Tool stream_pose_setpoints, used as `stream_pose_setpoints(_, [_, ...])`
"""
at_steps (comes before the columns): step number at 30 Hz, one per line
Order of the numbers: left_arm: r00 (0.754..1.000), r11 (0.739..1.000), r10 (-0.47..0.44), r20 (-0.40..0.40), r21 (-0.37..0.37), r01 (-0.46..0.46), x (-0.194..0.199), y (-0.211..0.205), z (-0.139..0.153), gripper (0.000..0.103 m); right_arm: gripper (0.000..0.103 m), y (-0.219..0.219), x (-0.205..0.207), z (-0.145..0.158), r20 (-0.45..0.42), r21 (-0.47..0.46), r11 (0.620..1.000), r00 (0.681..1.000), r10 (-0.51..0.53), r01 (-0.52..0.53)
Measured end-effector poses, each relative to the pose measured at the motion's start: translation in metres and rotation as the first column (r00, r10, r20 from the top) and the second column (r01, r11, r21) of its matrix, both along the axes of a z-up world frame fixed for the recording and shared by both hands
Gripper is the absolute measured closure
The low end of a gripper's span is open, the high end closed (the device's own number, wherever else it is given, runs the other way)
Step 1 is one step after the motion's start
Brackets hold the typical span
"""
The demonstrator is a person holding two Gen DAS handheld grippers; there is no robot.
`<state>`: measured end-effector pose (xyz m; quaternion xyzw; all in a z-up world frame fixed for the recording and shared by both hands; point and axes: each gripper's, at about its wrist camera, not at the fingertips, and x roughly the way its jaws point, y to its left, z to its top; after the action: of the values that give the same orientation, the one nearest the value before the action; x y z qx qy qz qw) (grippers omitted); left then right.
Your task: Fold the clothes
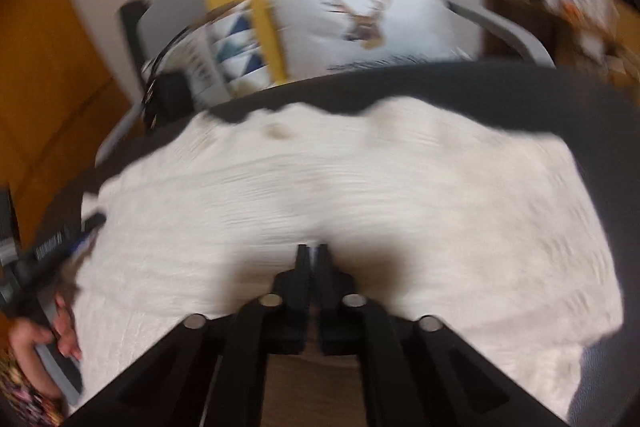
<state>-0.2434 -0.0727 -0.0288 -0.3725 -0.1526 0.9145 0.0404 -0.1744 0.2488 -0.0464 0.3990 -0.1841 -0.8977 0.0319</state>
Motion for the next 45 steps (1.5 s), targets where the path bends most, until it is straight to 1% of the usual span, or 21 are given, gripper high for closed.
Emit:
stream_pose_setpoints(3, [1.000, 1.000, 0.000, 0.001, -0.010, 0.000, -0.001, 0.001, 0.000, 0.052, 0.103, 0.012, 0.003, 0.000, -0.001, -0.092, 0.996, 1.000, -0.001, 0.001])
stream_pose_setpoints(5, [1.000, 1.000, 0.000, 0.000, -0.009, 0.000, -0.001, 0.001, 0.000, 0.052, 0.098, 0.008, 0.007, 0.012, -0.020, -0.101, 0.995, 1.000, 0.006, -0.008])
stream_pose_setpoints(6, [1.000, 1.000, 0.000, 0.000, -0.007, 0.000, -0.001, 0.000, 0.000, 0.052, 0.090, 0.002, 0.008, 0.021, -0.054, -0.104, 0.994, 0.998, 0.022, -0.027])
stream_pose_setpoints(7, [1.000, 1.000, 0.000, -0.001, -0.005, 0.000, -0.001, 0.000, 0.000, 0.052, 0.089, -0.005, 0.009, 0.031, -0.088, -0.106, 0.993, 0.995, 0.037, -0.047])
stream_pose_setpoints(10, [1.000, 1.000, -0.001, -0.002, 0.000, 0.001, -0.001, -0.001, 0.000, 0.052, 0.089, -0.028, -0.010, 0.042, -0.091, 0.001, 0.994, 0.990, 0.111, -0.111])
stream_pose_setpoints(13, [1.000, 1.000, -0.002, -0.003, 0.004, 0.002, -0.001, -0.002, -0.001, 0.052, 0.089, -0.032, -0.043, 0.033, -0.021, 0.051, 0.990, 0.990, 0.136, -0.135])
stream_pose_setpoints(14, [1.000, 1.000, -0.002, -0.003, 0.006, 0.002, -0.001, -0.002, -0.001, 0.052, 0.089, -0.027, -0.049, 0.027, 0.005, 0.064, 0.991, 0.993, 0.114, -0.114])
stream_pose_setpoints(15, [1.000, 1.000, -0.003, -0.003, 0.008, 0.003, -0.001, -0.002, -0.001, 0.052, 0.093, -0.021, -0.054, 0.021, 0.032, 0.077, 0.993, 0.995, 0.091, -0.093])
stream_pose_setpoints(17, [1.000, 1.000, -0.004, -0.004, 0.010, 0.004, -0.001, -0.003, -0.001, 0.052, 0.103, -0.001, -0.055, 0.015, 0.031, 0.049, 0.998, 0.999, 0.029, -0.030])
stream_pose_setpoints(19, [1.000, 1.000, -0.005, -0.004, 0.009, 0.005, -0.001, -0.002, -0.001, 0.052, 0.103, 0.017, -0.042, 0.017, 0.011, 0.032, 0.998, 0.999, -0.051, 0.051])
stream_pose_setpoints(22, [1.000, 1.000, -0.005, -0.003, 0.008, 0.005, -0.002, -0.003, -0.001, 0.052, 0.096, 0.032, -0.009, 0.033, -0.079, -0.034, 0.995, 0.992, -0.099, 0.096])
stream_pose_setpoints(25, [1.000, 1.000, -0.005, -0.004, 0.010, 0.005, -0.001, -0.003, 0.000, 0.052, 0.096, 0.055, 0.031, 0.048, -0.123, 0.005, 0.979, 0.972, -0.200, 0.202])
stream_pose_setpoints(27, [1.000, 1.000, -0.005, -0.002, 0.000, 0.005, -0.002, -0.001, 0.000, 0.052, 0.095, 0.077, 0.055, 0.049, -0.109, 0.020, 0.955, 0.950, -0.294, 0.297])
stream_pose_setpoints(29, [1.000, 1.000, -0.004, -0.003, -0.012, 0.004, -0.001, 0.001, 0.001, 0.052, 0.092, 0.100, 0.073, 0.040, -0.080, -0.024, 0.936, 0.932, -0.353, 0.352])
stream_pose_setpoints(32, [1.000, 0.998, -0.008, 0.016, -0.069, 0.009, -0.004, 0.010, 0.004, 0.048, 0.092, 0.114, 0.079, 0.023, -0.050, -0.119, 0.932, 0.936, -0.349, 0.342])
stream_pose_setpoints(34, [0.999, 0.990, -0.029, 0.028, -0.136, 0.033, -0.003, 0.024, 0.012, 0.048, 0.092, 0.107, 0.070, 0.013, -0.023, -0.114, 0.947, 0.953, -0.304, 0.299])
stream_pose_setpoints(36, [0.997, 0.986, -0.081, 0.001, -0.148, 0.080, 0.007, 0.041, 0.025, 0.048, 0.095, 0.103, 0.055, 0.005, 0.025, -0.092, 0.958, 0.963, -0.270, 0.271])
stream_pose_setpoints(38, [0.985, 0.982, -0.161, -0.055, -0.109, 0.154, 0.025, 0.067, 0.039, 0.048, 0.095, 0.107, 0.051, 0.003, 0.024, -0.115, 0.955, 0.962, -0.271, 0.272])
stream_pose_setpoints(40, [0.960, 0.962, -0.271, -0.078, -0.070, 0.266, 0.041, 0.101, 0.049, 0.048, 0.097, 0.111, 0.051, -0.001, 0.018, -0.151, 0.949, 0.960, -0.278, 0.278])
stream_pose_setpoints(41, [0.940, 0.943, -0.332, -0.076, -0.055, 0.329, 0.048, 0.121, 0.052, 0.048, 0.098, 0.111, 0.051, -0.002, 0.015, -0.158, 0.947, 0.959, -0.282, 0.281])
stream_pose_setpoints(45, [0.833, 0.833, -0.554, -0.018, -0.009, 0.554, 0.062, 0.205, 0.052, 0.048, 0.098, 0.109, 0.053, -0.001, 0.010, -0.139, 0.947, 0.957, -0.290, 0.288])
